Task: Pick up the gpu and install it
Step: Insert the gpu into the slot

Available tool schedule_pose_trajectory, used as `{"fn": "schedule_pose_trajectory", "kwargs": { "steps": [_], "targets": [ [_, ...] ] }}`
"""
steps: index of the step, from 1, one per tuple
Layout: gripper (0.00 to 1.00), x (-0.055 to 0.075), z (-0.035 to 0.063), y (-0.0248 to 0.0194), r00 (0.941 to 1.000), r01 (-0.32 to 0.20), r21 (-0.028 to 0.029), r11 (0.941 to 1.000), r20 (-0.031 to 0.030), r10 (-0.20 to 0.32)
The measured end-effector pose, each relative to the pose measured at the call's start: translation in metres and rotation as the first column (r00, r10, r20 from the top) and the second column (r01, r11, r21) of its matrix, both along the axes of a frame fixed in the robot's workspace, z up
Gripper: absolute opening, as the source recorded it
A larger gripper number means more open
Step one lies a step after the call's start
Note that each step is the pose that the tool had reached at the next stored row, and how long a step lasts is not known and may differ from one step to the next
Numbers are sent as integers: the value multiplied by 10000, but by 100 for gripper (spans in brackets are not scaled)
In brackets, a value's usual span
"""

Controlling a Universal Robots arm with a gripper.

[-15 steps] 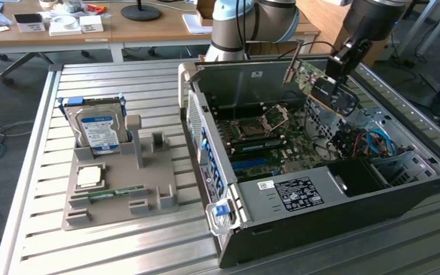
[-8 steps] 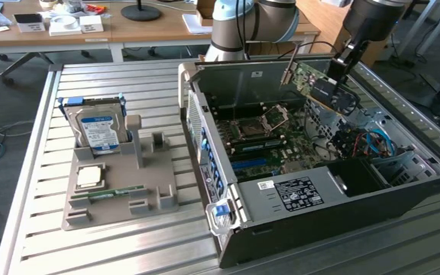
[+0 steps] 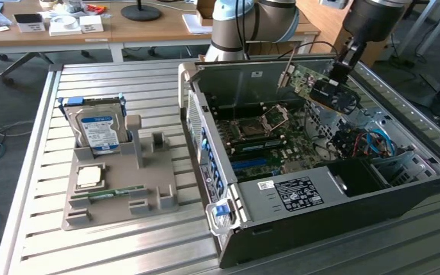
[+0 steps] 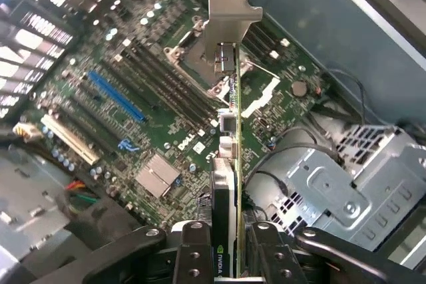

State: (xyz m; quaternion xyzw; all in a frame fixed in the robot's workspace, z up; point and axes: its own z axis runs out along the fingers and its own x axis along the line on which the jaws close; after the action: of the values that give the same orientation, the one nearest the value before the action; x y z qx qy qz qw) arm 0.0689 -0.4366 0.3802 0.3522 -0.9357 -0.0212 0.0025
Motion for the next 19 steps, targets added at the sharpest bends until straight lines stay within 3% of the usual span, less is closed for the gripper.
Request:
{"fn": "schedule_pose_trajectory", "kwargs": {
  "steps": [5, 9, 14, 19],
  "targets": [
    [27, 0, -5, 0, 9960, -898, -1, 9960, 0, 898],
    [27, 0, -9, 0, 9867, -1627, 0, 9867, 0, 1627],
    [27, 0, -15, 0, 9676, -2523, 0, 9676, 0, 2523],
    [27, 0, -19, 0, 9416, -3367, 0, 9416, 0, 3367]
  ]
}}
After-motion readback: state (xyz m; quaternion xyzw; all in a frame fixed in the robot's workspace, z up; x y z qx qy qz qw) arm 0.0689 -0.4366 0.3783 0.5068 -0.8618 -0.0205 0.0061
